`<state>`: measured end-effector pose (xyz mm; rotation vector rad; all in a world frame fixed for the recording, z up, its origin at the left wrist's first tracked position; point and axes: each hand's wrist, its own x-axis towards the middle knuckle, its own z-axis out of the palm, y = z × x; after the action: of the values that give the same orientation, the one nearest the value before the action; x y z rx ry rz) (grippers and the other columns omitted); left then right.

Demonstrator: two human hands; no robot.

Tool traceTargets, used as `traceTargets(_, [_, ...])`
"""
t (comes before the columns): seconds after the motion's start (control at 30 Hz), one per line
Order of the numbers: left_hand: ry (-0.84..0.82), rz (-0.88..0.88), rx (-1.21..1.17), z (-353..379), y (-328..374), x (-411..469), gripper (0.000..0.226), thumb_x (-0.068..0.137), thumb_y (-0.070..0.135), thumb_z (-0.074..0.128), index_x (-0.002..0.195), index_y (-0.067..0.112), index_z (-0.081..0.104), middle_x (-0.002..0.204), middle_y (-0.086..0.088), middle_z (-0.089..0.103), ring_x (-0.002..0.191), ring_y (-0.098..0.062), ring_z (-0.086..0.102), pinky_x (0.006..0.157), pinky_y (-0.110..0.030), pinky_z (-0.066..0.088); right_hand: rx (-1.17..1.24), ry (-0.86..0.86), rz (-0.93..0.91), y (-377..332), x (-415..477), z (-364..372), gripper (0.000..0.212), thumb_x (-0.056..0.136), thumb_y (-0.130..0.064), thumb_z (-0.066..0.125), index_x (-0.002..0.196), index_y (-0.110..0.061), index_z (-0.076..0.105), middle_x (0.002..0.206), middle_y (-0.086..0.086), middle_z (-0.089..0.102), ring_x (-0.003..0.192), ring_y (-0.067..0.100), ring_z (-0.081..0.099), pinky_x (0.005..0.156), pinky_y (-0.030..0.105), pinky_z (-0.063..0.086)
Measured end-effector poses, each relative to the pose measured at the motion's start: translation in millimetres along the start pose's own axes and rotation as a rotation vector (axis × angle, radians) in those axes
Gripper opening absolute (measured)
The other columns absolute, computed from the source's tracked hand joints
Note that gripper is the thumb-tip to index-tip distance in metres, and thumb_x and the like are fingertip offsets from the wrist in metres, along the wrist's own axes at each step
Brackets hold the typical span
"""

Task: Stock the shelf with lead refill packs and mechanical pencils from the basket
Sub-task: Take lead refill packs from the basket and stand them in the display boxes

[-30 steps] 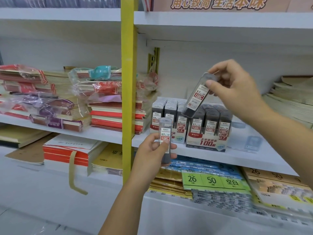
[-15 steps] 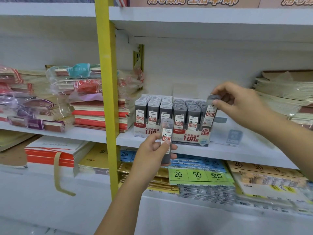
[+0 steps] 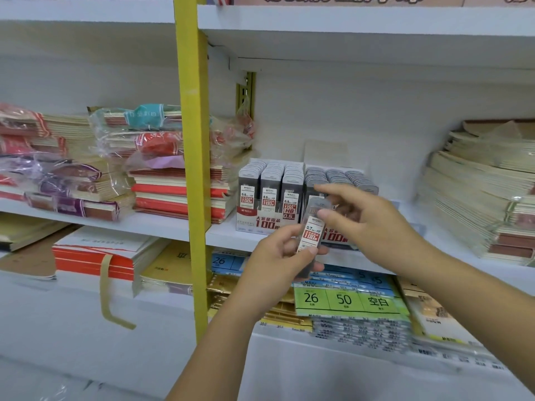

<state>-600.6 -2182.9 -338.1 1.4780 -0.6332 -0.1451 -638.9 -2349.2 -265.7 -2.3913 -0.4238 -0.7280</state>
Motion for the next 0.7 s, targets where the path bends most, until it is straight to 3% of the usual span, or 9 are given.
traceTargets(0.07, [0.043,0.023,0.019,5,0,2,0.025,0.099,0.016,0.061,0.118,0.033,0.063,0.102,0.010,0.078,0.090,-0.008,0.074,0.072,-0.022,0.060,0.137,-0.007,0.067,-1,2,3,0.029,0.090,-0.021,0.066,0.105,-0.045,0.061,0.091,-0.017,0.068,0.085,0.001,0.064,0.072,0.016,0.050])
traceTargets(0.17, [0.243,0.136,0.268,7,-4,8,0.026,0.096,0.028,0.065,0.115,0.045,0.061,0.112,0.029,0.065,0.105,0.010,0.060,0.089,-0.021,0.052,0.215,0.195,0.048,-1,9,-22,0.027,0.090,-0.018,0.065,0.095,-0.044,0.062,0.093,-0.010,0.070,0.087,0.012,0.066,0.070,0.028,0.055])
traceTargets(0.3, [0.283,0.200,0.461,12,-10,10,0.047,0.100,0.029,0.059,0.144,0.038,0.045,0.130,0.034,0.037,0.124,0.003,0.042,0.108,-0.026,0.039,-0.006,0.316,-0.168,-3,22,-49,0.025,0.091,-0.016,0.065,0.106,-0.035,0.058,0.092,-0.019,0.065,0.087,0.001,0.062,0.074,0.015,0.051])
traceTargets(0.37, [0.269,0.187,0.456,15,-13,11,0.050,0.100,0.028,0.058,0.146,0.038,0.043,0.129,0.034,0.038,0.122,0.005,0.041,0.108,-0.025,0.039,-0.113,0.274,-0.214,-4,27,-45,0.024,0.091,-0.015,0.065,0.109,-0.029,0.059,0.092,-0.019,0.063,0.083,0.001,0.059,0.074,0.012,0.048])
traceTargets(0.47, [0.273,0.199,0.468,17,-15,13,0.050,0.100,0.026,0.058,0.147,0.035,0.043,0.137,0.025,0.043,0.120,0.012,0.042,0.102,-0.008,0.032,-0.263,0.201,-0.229,-3,34,-37,0.022,0.091,-0.023,0.062,0.112,-0.024,0.060,0.093,-0.012,0.063,0.080,0.007,0.058,0.076,0.022,0.049])
traceTargets(0.53, [0.270,0.195,0.463,16,-17,14,0.050,0.100,0.026,0.058,0.146,0.037,0.043,0.136,0.024,0.044,0.114,0.020,0.042,0.092,0.002,0.028,-0.294,0.157,-0.205,-4,41,-37,0.020,0.091,-0.026,0.061,0.110,-0.031,0.057,0.091,-0.016,0.062,0.079,0.004,0.058,0.072,0.016,0.047])
traceTargets(0.7, [0.262,0.207,0.450,14,-20,15,0.051,0.100,0.027,0.058,0.145,0.042,0.041,0.127,0.033,0.044,0.116,0.025,0.039,0.086,0.004,0.029,-0.286,0.086,-0.080,0,56,-39,0.026,0.089,-0.030,0.066,0.101,-0.032,0.043,0.088,-0.022,0.058,0.079,-0.005,0.055,0.063,0.009,0.037])
